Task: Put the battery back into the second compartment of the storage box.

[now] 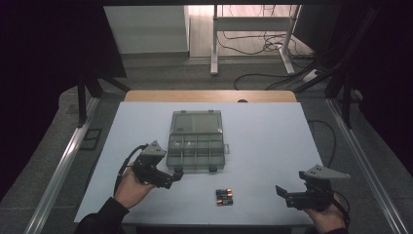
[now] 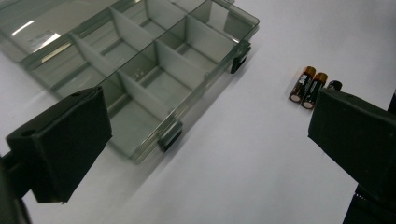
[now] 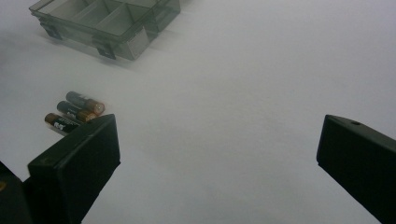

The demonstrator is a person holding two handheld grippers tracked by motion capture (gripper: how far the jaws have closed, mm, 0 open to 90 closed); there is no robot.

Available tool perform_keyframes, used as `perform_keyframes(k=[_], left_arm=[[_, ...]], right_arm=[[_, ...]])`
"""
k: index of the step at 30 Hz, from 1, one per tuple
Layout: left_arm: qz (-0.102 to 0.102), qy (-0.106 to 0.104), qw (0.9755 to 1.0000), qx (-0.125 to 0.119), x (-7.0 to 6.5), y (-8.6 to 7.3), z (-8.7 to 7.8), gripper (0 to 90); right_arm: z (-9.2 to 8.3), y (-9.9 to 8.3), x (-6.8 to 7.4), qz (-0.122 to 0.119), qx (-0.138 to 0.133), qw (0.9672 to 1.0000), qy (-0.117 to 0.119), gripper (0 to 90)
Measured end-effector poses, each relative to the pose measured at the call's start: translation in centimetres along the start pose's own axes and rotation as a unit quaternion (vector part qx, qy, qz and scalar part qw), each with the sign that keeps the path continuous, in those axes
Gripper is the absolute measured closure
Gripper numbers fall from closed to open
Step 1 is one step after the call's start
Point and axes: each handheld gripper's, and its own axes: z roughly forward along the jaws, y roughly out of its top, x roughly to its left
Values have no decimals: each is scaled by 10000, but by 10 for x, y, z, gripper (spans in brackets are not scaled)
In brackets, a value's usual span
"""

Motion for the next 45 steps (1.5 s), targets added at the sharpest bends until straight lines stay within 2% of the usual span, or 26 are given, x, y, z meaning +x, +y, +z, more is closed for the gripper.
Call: perform_keyframes(k=[8, 11, 16, 22, 25, 27, 29, 32, 36, 37, 38, 39, 43, 45], left_arm=[[166, -203, 9994, 241, -9, 18, 23, 3], [342, -281, 9982, 413, -15, 25, 33, 19], [465, -435, 9965, 541, -22, 32, 47, 52], [710, -620, 9932, 684, -33, 40, 64, 139], [846, -714, 9906, 804, -39, 44, 74, 193], [969, -754, 9883, 908, -42, 45, 80, 260], [1077, -795, 9859, 1006, -48, 46, 89, 277], [1174, -884, 9828, 1117, -55, 47, 98, 355], [1339, -1006, 9778, 1256, -63, 48, 109, 445], [1392, -1062, 9758, 1310, -65, 49, 112, 471], [1416, -1083, 9751, 1317, -65, 49, 114, 501], [1473, -1109, 9731, 1380, -68, 49, 117, 518], [1603, -1161, 9687, 1495, -74, 49, 124, 603], [1604, -1182, 9678, 1537, -76, 49, 126, 633]], right_arm=[[1, 0, -1, 17, 35, 10000, 12, 0], [1, 0, -1, 15, 54, 10000, 18, 0], [2, 0, -1, 14, 78, 10000, 40, 0], [2, 0, -1, 27, 104, 9999, 43, 0], [3, 0, -2, 41, 128, 9999, 58, 0], [3, 0, -2, 44, 146, 9999, 66, 0], [3, 0, -2, 42, 149, 9999, 66, 0], [3, 0, -2, 48, 158, 9998, 67, 0], [3, 0, -2, 50, 164, 9998, 63, 1], [3, 0, -2, 49, 163, 9998, 63, 1], [3, 0, -2, 45, 163, 9998, 64, 1], [3, 0, -2, 44, 162, 9998, 64, 1], [3, 0, -2, 49, 162, 9998, 63, 1], [3, 0, -2, 52, 156, 9999, 51, 1]])
